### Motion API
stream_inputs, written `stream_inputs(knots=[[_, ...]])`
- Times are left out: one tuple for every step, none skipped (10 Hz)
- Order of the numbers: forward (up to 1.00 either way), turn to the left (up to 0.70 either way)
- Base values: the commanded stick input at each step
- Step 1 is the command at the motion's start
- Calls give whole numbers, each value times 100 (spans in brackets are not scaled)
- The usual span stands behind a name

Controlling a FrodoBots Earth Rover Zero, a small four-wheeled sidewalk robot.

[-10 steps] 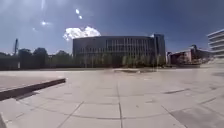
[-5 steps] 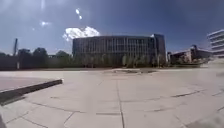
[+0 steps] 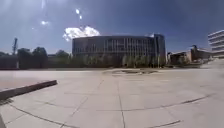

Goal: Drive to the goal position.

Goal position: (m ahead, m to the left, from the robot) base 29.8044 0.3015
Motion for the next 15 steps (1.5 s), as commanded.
stream_inputs(knots=[[70, 1], [70, 1], [70, 1], [70, 1], [70, 1], [70, 1], [70, 1], [70, 1], [70, 1], [70, 1], [70, 1], [70, 1], [70, 1], [70, 1], [70, 1]])
